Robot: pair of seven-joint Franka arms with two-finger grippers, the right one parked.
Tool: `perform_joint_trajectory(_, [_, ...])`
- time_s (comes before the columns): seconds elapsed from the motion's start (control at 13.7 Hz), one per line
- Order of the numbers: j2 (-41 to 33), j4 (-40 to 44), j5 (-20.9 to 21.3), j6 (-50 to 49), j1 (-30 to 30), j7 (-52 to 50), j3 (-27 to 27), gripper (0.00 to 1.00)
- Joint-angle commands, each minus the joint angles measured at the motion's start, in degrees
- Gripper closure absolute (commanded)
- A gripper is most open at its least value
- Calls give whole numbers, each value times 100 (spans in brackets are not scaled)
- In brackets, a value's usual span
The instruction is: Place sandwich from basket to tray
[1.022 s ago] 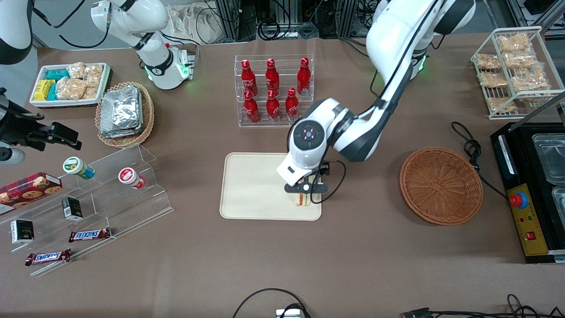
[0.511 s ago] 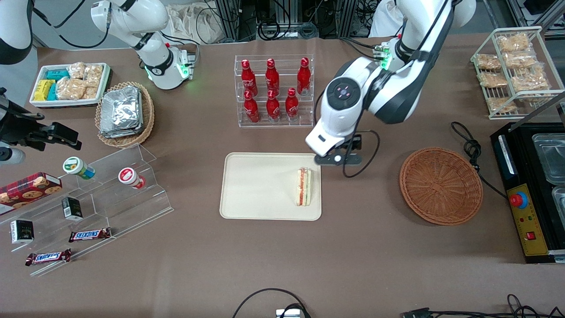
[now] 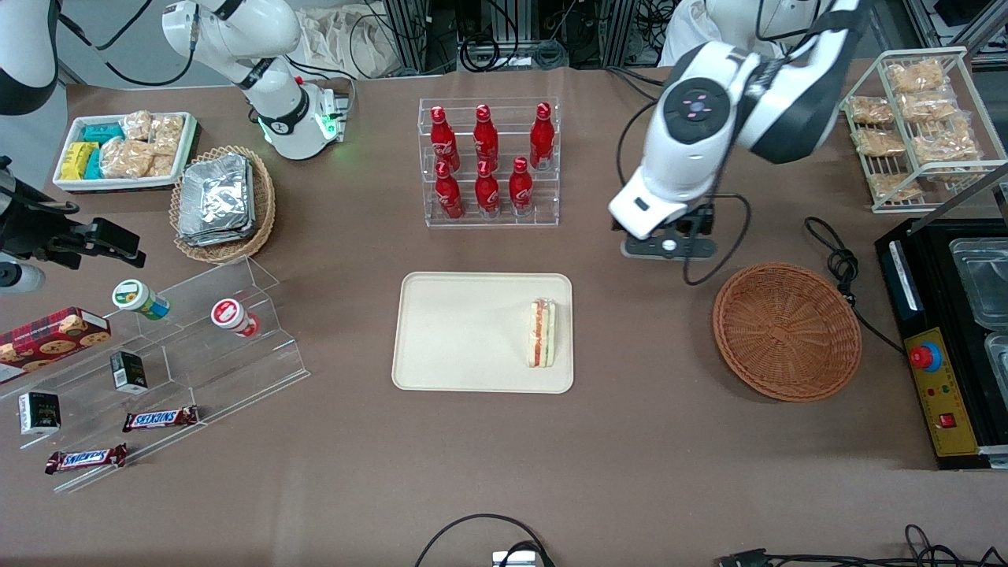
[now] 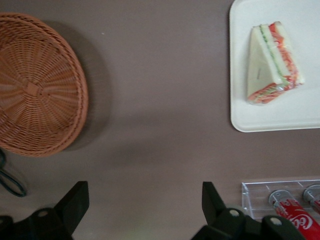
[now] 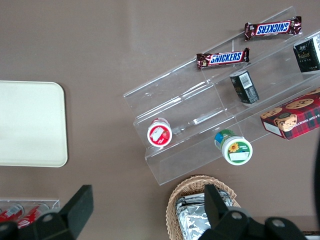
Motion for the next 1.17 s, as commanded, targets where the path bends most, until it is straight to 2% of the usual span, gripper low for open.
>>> perform_joint_trajectory(0.0, [-100, 205, -55, -263, 465, 563, -28, 1])
perform_joint_trajectory(0.29, [-3, 917, -64, -896, 1099, 847, -20, 6])
perform_joint_trajectory(0.44, [23, 1076, -81, -932, 1397, 847, -28, 0])
perform_joint_trajectory(0.58, [67, 1199, -265, -932, 1652, 847, -20, 0])
perform_joint_trajectory(1.09, [199, 1419, -283, -959, 2488, 1347, -28, 0])
